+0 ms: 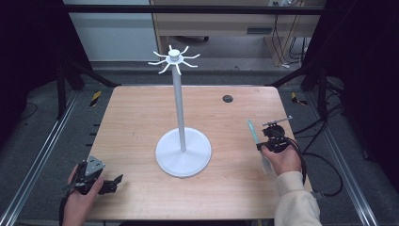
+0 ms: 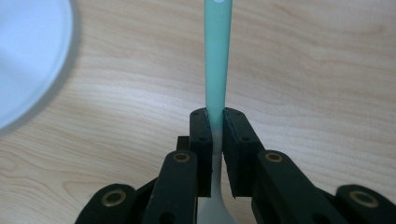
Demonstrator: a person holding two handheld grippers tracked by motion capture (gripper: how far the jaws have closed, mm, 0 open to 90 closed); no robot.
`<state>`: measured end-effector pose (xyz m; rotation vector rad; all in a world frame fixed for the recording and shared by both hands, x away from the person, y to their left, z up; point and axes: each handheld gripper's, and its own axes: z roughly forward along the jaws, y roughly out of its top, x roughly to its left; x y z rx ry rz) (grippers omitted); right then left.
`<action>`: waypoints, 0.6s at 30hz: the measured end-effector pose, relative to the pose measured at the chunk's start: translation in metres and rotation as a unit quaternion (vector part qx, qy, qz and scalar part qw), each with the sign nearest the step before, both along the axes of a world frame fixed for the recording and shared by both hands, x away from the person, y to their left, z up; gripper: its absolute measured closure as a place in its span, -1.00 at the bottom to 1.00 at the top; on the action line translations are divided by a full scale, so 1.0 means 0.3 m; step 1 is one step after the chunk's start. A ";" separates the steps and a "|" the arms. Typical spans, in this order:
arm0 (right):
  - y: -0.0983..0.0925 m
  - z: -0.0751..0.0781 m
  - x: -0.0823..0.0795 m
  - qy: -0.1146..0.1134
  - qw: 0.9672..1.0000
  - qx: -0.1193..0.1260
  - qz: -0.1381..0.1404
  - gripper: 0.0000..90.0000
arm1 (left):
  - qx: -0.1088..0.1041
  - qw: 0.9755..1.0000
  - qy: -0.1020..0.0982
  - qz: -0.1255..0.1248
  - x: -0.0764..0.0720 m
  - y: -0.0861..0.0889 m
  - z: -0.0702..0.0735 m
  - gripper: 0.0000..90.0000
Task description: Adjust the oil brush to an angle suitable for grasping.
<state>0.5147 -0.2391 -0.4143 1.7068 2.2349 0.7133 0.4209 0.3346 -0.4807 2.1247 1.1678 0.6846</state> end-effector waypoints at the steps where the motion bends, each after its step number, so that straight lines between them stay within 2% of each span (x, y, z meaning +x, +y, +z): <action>1: 0.004 0.009 -0.005 -0.009 1.000 0.003 0.001 0.84 | 0.001 1.000 -0.001 0.001 -0.001 0.000 0.000 -0.95; 2: 0.007 0.016 -0.009 -0.022 1.000 0.007 0.008 0.84 | 0.002 1.000 0.000 0.002 -0.002 0.001 0.000 -0.95; 6: 0.017 0.045 -0.028 -0.052 0.998 0.023 0.016 0.84 | 0.004 1.000 -0.002 0.004 -0.006 0.000 0.000 -0.95; 8: 0.019 0.057 -0.035 -0.067 0.997 0.032 0.019 0.84 | 0.005 1.000 -0.002 0.004 -0.008 0.001 0.000 -0.95; 9: 0.019 0.057 -0.035 -0.067 0.997 0.032 0.019 0.84 | 0.005 1.000 -0.002 0.004 -0.008 0.001 0.000 -0.95; 10: 0.022 0.069 -0.041 -0.083 0.995 0.042 0.026 0.84 | 0.005 1.000 -0.003 0.002 -0.009 0.001 0.002 -0.95; 15: 0.035 0.088 -0.046 -0.100 0.993 0.051 0.032 0.84 | 0.003 1.000 -0.005 -0.002 -0.008 -0.001 0.004 -0.95; 18: 0.056 0.110 -0.049 -0.119 0.990 0.065 0.044 0.84 | 0.004 1.000 -0.007 -0.005 -0.008 -0.006 0.006 -0.95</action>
